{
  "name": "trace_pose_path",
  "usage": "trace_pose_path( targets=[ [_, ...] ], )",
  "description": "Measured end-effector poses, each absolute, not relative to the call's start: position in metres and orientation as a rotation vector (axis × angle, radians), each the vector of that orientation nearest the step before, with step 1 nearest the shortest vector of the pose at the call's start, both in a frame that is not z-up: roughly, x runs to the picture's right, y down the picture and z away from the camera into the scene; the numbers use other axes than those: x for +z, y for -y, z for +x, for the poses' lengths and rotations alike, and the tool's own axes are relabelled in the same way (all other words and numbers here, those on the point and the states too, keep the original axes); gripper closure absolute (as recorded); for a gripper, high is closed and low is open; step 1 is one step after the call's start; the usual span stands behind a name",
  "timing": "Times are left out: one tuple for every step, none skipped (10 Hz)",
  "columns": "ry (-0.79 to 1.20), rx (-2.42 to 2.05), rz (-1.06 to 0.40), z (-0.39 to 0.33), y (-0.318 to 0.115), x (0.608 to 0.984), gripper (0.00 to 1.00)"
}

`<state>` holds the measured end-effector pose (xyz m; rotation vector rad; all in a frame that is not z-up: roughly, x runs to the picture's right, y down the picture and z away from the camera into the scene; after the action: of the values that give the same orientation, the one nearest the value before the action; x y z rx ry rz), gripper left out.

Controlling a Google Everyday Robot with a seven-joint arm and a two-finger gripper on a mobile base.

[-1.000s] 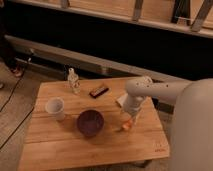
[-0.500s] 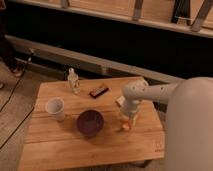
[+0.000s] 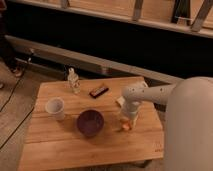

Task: Place the pepper in the ceramic cup

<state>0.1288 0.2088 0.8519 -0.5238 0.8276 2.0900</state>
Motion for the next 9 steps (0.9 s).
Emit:
trace_pose_path(
  targets=[
    [-0.821, 2.095, -0.523, 0.13, -0.21, 0.852, 0.69],
    [-0.818, 2.099, -0.522, 0.131, -0.212, 0.851, 0.78],
    [-0.815, 2.104, -0.523, 0.132, -0.214, 0.85, 0.87],
    [-0.811, 2.106, -0.525, 0.132, -0.217, 0.848, 0.97],
    [-0.81, 2.104, -0.525, 0.133, -0.219, 0.846, 1.0],
    [-0.81, 2.099, -0.525, 0.133, -0.22, 0.844, 1.0],
    [-0.804, 2.093, -0.522, 0.134, -0.218, 0.842, 1.0],
    [-0.792, 2.068, -0.518, 0.133, -0.213, 0.838, 1.0],
    [-0.788, 2.047, -0.512, 0.133, -0.209, 0.834, 1.0]
  ],
)
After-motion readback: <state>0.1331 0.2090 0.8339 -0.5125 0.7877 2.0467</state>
